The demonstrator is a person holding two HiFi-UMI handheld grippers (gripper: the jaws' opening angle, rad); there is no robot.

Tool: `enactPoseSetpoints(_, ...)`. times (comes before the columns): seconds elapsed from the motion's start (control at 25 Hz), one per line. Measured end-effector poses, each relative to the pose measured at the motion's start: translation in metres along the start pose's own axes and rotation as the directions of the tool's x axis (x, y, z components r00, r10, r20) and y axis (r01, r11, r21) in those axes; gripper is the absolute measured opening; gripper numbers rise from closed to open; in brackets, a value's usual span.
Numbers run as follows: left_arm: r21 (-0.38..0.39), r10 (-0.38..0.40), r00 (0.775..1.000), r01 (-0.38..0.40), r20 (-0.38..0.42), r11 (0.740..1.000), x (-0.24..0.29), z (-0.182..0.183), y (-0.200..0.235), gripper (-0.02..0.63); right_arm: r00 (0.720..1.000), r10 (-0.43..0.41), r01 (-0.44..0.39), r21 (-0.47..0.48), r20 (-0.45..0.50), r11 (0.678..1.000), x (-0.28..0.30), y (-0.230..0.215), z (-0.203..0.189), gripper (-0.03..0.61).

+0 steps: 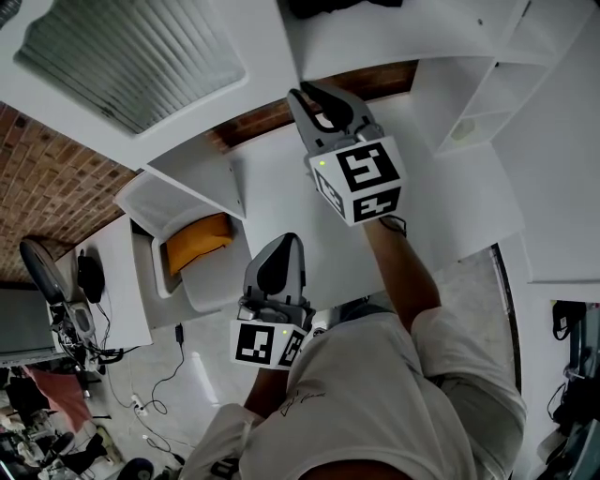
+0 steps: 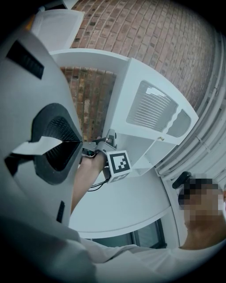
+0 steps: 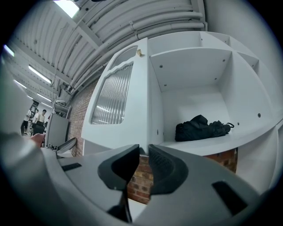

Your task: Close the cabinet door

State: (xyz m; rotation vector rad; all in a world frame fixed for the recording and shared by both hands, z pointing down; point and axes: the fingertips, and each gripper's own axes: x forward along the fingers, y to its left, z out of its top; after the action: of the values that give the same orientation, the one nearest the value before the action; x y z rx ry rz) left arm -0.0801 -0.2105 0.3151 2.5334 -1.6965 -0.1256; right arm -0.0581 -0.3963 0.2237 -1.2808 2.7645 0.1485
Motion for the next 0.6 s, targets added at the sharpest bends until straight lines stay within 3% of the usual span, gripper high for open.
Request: enactPoseSetpoints(0.6, 0.038, 0.010, 1.000, -0.010, 0.008, 0.999, -0.020, 0.008, -0.001, 0.017, 1.000, -0.028, 0.028, 0.001, -0.007, 1.000, -0.020, 0.010, -0.004, 0.035)
